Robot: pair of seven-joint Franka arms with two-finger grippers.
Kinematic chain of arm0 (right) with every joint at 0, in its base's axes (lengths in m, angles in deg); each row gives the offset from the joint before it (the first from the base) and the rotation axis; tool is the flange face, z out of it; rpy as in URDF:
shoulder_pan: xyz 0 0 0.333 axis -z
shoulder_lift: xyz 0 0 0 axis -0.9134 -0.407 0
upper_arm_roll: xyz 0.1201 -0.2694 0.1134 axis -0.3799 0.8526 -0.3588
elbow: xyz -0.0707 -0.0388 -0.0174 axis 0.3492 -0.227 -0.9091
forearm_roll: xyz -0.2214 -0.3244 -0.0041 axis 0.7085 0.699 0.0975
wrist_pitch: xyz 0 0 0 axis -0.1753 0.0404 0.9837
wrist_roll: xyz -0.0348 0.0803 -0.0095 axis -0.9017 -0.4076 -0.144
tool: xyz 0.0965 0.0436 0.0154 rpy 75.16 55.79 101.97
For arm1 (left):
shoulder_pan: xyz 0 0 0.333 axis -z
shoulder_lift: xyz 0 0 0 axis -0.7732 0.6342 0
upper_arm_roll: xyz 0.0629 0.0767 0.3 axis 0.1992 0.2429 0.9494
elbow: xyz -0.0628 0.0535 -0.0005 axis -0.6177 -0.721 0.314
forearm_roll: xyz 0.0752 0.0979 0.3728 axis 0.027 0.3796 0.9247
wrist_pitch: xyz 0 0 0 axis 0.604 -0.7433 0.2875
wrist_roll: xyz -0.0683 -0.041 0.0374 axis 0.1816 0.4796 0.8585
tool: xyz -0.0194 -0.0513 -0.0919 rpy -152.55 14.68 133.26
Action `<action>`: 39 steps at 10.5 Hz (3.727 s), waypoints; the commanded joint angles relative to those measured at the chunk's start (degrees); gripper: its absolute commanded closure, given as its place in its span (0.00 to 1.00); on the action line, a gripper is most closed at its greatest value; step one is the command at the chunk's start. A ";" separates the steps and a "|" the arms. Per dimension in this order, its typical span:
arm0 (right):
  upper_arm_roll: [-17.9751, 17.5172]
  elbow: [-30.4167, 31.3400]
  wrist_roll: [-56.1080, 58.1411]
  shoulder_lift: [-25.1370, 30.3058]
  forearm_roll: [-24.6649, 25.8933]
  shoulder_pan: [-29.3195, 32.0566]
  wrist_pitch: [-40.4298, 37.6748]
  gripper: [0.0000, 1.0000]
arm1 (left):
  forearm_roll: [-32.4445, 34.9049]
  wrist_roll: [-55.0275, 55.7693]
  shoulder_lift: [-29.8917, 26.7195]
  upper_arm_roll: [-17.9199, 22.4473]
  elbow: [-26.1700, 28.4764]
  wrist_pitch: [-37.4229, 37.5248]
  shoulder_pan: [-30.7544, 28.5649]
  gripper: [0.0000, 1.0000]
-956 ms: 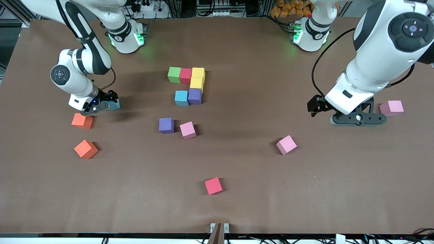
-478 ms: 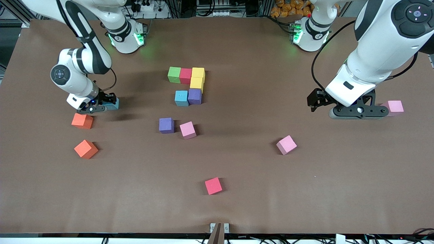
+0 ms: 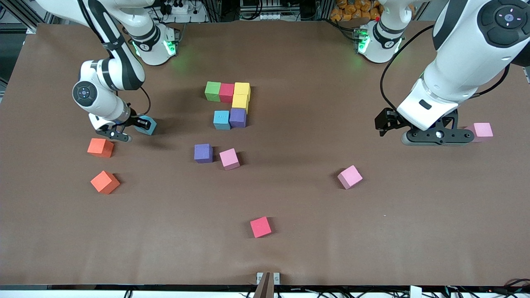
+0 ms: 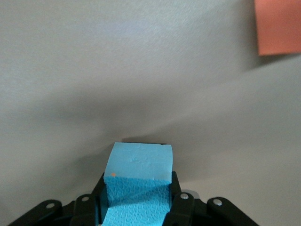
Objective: Form number 2 with 11 blocks
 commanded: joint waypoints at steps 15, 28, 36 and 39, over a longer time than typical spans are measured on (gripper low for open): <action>-13.40 -1.45 -71.32 1.73 -13.55 -8.44 5.57 1.00 | -2.89 0.29 -1.04 0.01 0.68 0.90 -0.53 0.00; -19.12 3.11 -81.53 -0.11 -13.64 -8.18 14.95 1.00 | -3.86 0.29 -0.96 -0.08 0.59 0.90 -0.36 0.00; -22.02 3.29 -84.00 -1.26 -13.64 -8.36 16.03 1.00 | -3.86 0.47 -0.87 -0.08 0.59 0.90 0.08 0.00; -22.02 3.30 -83.91 -1.61 -13.64 -8.36 16.20 1.00 | -3.86 0.47 -0.87 -0.17 0.59 0.90 0.08 0.00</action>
